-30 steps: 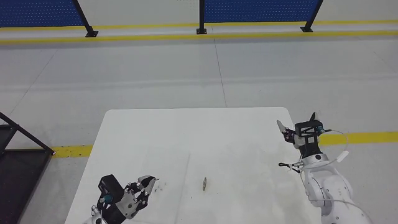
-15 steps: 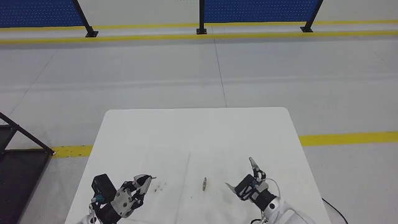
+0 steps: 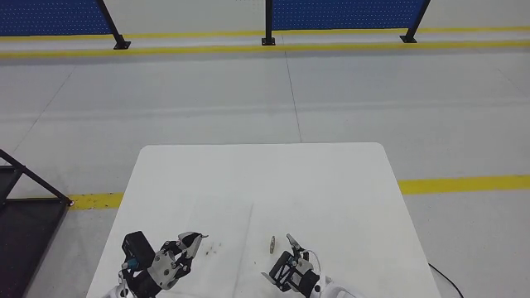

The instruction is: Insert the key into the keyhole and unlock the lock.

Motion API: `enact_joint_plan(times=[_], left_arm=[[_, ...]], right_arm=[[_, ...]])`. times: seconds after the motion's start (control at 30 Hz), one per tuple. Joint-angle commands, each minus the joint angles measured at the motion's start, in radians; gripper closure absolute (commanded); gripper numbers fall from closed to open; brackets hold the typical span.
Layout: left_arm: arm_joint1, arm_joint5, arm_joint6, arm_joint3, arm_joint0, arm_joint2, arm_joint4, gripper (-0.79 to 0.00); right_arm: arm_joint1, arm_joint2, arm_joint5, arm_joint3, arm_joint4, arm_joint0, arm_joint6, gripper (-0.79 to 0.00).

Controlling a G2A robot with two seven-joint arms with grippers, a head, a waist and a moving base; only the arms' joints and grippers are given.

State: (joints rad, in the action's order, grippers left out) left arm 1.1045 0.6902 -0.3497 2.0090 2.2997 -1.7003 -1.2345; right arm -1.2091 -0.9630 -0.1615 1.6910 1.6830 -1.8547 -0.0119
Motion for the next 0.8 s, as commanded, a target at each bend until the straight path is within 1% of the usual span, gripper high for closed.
enact_joint_plan(times=[0.0,0.6,0.67,0.77], left_arm=[[0.0,0.0,0.0,0.0,0.0,0.0,0.0,0.0],[0.0,0.0,0.0,0.0,0.0,0.0,0.0,0.0],[0.0,0.0,0.0,0.0,0.0,0.0,0.0,0.0],[0.0,0.0,0.0,0.0,0.0,0.0,0.0,0.0]], right_arm=[[-0.005,0.012,0.026,-0.017,-0.025,0.012,0.0,-0.785],[-0.008,0.023,0.031,-0.024,-0.027,0.023,0.012,-0.785],[-0.014,0.036,0.061,-0.026,-0.045,0.031,0.031,-0.785],[-0.026,0.065,0.166,-0.03,-0.046,0.033,0.026,-0.785]])
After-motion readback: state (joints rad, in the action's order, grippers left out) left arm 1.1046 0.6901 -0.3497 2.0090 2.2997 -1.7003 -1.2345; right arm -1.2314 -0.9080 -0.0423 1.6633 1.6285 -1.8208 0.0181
